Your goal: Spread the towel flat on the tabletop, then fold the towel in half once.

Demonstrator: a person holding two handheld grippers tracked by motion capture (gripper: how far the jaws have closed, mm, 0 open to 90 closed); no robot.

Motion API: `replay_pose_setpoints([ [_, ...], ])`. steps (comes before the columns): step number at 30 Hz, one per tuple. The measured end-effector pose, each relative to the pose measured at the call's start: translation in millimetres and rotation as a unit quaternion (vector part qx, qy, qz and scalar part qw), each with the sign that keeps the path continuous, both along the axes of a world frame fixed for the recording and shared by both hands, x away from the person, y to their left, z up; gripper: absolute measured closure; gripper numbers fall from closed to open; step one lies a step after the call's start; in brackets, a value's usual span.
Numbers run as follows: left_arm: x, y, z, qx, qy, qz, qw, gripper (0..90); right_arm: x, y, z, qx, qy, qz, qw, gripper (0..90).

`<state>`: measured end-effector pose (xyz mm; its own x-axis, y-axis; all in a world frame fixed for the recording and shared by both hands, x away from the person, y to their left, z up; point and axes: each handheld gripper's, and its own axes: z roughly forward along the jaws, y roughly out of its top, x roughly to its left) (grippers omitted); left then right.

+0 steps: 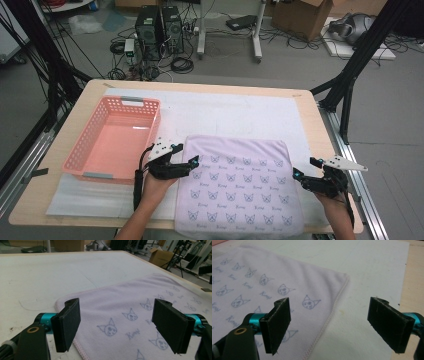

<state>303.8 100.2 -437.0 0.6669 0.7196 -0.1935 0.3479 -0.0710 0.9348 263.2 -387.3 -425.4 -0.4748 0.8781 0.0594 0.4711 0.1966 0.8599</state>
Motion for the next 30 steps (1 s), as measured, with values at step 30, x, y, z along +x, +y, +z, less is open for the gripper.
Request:
replay_pose_setpoints([
  [30,11.8,-2.4,-13.8,0.088,0.097,0.049,0.9902,36.8,30.1,17.5,-23.7,-0.035,0.091,-0.017,0.9951,35.3],
])
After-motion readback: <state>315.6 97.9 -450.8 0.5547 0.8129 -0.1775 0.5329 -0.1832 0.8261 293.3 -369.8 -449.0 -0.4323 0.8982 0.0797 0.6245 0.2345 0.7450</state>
